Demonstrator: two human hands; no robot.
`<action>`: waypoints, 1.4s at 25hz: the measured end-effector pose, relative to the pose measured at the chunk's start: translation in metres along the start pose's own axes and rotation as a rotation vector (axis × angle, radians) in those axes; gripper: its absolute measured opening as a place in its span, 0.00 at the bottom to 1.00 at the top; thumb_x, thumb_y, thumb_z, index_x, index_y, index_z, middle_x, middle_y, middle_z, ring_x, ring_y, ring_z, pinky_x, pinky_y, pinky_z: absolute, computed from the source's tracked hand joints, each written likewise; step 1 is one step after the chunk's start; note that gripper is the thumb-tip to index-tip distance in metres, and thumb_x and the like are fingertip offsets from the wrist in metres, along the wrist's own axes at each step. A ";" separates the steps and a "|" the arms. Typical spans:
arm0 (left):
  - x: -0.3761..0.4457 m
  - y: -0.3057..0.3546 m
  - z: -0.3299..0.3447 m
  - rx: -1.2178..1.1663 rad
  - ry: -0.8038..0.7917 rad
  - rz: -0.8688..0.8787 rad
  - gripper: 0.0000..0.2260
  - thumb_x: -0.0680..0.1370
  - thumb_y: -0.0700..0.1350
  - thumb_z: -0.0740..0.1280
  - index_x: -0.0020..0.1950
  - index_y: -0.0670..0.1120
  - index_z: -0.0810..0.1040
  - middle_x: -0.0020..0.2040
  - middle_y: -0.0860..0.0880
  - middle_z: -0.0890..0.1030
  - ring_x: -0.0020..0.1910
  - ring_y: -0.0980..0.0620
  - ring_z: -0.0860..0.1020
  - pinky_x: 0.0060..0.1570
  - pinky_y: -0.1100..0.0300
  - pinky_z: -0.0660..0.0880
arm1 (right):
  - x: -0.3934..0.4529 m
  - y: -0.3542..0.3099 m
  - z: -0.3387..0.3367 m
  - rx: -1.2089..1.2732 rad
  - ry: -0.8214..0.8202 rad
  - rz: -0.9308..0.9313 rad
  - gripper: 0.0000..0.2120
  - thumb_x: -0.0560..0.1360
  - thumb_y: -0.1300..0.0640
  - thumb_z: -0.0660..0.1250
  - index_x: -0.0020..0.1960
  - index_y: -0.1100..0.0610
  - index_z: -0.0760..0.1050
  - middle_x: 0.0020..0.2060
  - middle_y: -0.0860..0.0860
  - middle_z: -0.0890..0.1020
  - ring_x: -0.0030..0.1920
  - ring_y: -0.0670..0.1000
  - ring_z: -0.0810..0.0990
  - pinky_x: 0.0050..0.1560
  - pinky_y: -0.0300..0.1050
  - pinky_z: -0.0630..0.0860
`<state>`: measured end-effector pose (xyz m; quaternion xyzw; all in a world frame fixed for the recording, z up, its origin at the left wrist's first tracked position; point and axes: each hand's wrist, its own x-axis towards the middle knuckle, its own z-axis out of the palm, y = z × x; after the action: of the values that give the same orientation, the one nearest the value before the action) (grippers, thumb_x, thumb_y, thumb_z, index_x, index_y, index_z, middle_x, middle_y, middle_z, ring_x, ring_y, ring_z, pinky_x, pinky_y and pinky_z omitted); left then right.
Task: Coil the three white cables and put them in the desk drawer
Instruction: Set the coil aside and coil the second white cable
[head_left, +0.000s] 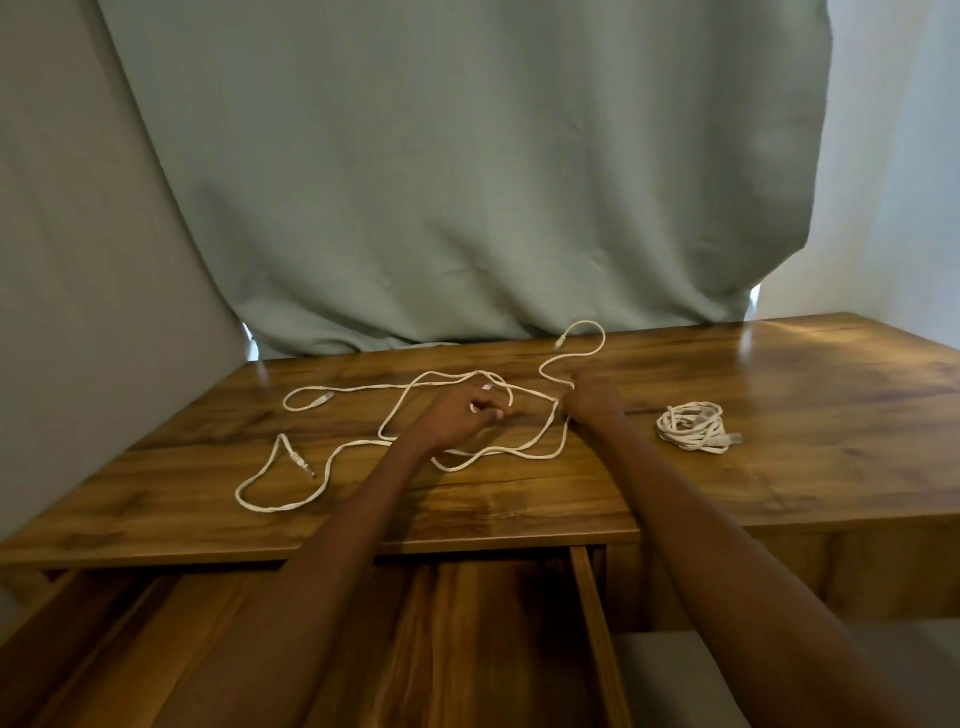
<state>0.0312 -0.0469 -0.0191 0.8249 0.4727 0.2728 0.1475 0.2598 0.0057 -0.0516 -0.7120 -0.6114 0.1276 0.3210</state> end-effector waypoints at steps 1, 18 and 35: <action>0.004 -0.001 0.005 0.014 -0.026 0.033 0.09 0.79 0.45 0.69 0.57 0.47 0.85 0.54 0.53 0.83 0.53 0.55 0.78 0.47 0.71 0.70 | 0.003 0.002 0.002 0.101 0.037 0.025 0.16 0.72 0.60 0.69 0.60 0.60 0.78 0.55 0.60 0.83 0.56 0.61 0.81 0.56 0.53 0.78; 0.035 -0.010 -0.029 -0.106 0.471 -0.239 0.11 0.80 0.43 0.66 0.61 0.47 0.80 0.55 0.43 0.84 0.53 0.45 0.81 0.50 0.58 0.74 | -0.041 -0.043 -0.049 1.039 0.114 -0.543 0.11 0.80 0.64 0.64 0.61 0.61 0.79 0.51 0.57 0.86 0.48 0.53 0.85 0.51 0.40 0.80; -0.010 -0.052 -0.086 0.508 0.224 0.036 0.13 0.81 0.57 0.63 0.45 0.52 0.83 0.38 0.52 0.83 0.39 0.52 0.80 0.44 0.54 0.76 | -0.013 -0.060 0.014 -0.066 0.431 -0.817 0.28 0.72 0.56 0.59 0.72 0.59 0.71 0.69 0.58 0.74 0.69 0.62 0.71 0.70 0.57 0.68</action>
<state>-0.0600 -0.0302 0.0206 0.8085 0.5244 0.2375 -0.1219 0.2020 -0.0001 -0.0282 -0.4328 -0.7650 -0.1798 0.4416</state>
